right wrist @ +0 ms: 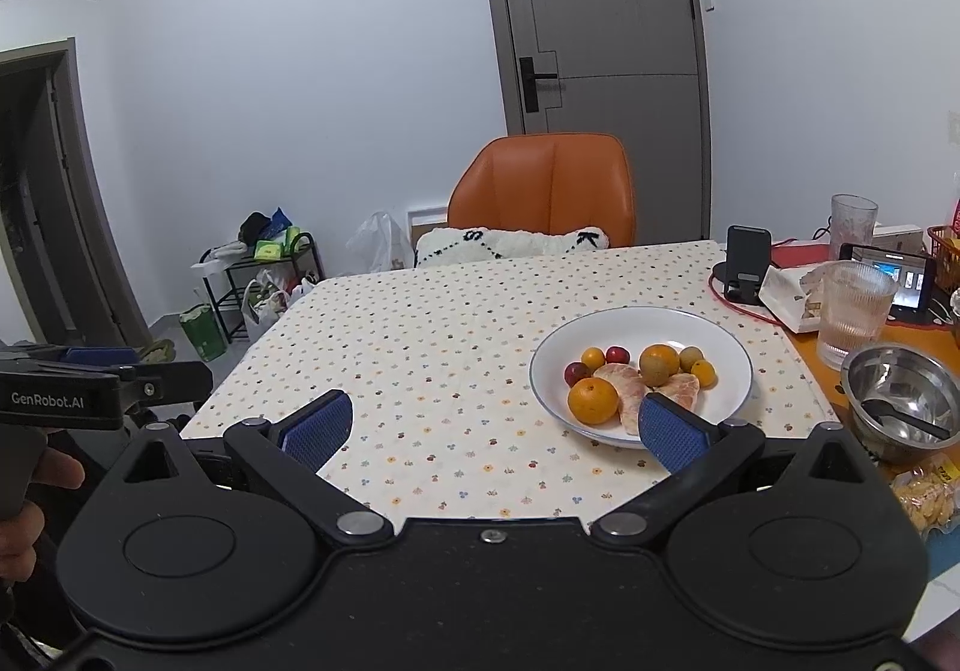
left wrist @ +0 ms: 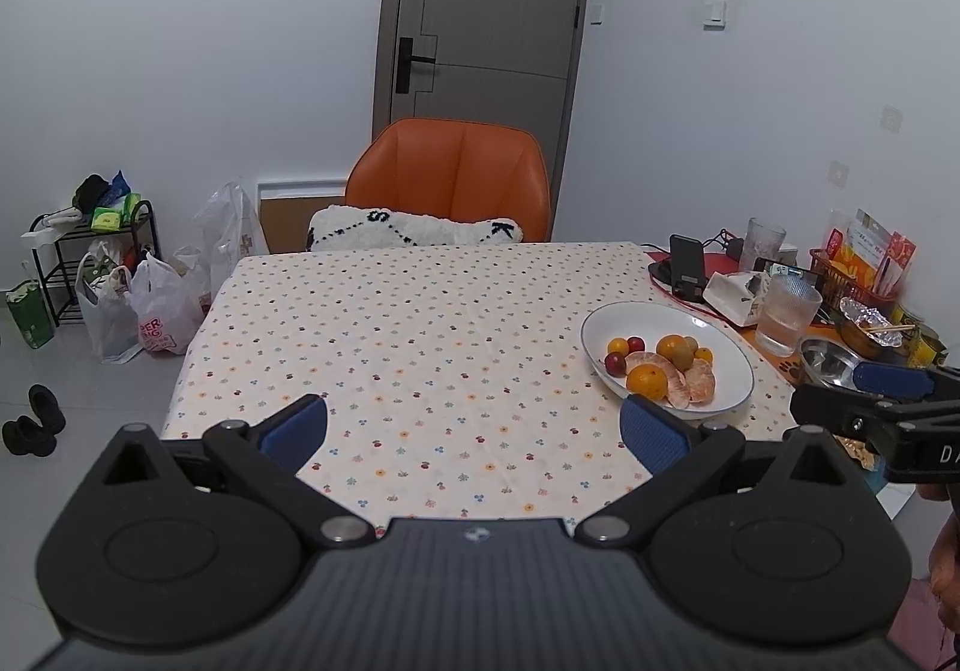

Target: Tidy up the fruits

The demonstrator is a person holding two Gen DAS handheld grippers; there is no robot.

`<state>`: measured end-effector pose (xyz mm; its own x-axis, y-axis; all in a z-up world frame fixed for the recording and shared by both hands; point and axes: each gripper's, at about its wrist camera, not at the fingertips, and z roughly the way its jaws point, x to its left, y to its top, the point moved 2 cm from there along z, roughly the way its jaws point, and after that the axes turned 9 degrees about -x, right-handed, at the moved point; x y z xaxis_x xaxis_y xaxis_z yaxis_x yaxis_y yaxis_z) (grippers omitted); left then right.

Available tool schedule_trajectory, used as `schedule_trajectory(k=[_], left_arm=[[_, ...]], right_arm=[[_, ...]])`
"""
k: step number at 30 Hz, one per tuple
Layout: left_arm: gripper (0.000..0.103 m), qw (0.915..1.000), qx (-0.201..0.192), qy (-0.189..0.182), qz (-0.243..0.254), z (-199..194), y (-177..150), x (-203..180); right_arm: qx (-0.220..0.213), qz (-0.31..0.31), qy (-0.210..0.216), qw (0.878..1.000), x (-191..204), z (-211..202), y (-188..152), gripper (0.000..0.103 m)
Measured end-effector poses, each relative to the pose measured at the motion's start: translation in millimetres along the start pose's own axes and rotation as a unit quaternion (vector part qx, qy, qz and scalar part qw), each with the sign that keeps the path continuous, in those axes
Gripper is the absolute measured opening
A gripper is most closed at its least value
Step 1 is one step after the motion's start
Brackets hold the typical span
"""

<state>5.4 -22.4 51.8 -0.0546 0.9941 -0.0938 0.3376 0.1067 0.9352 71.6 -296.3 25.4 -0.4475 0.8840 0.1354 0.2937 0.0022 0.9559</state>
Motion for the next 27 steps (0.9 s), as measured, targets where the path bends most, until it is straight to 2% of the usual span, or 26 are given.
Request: schedule_trajectory(k=[27], left_arm=[[0.103,1.0000,0.000,-0.002,0.006,-0.1,0.9,-4.9]], right_arm=[[-0.004,0.009,-0.004,1.000,-5.3,-2.7,-0.2,0.103]])
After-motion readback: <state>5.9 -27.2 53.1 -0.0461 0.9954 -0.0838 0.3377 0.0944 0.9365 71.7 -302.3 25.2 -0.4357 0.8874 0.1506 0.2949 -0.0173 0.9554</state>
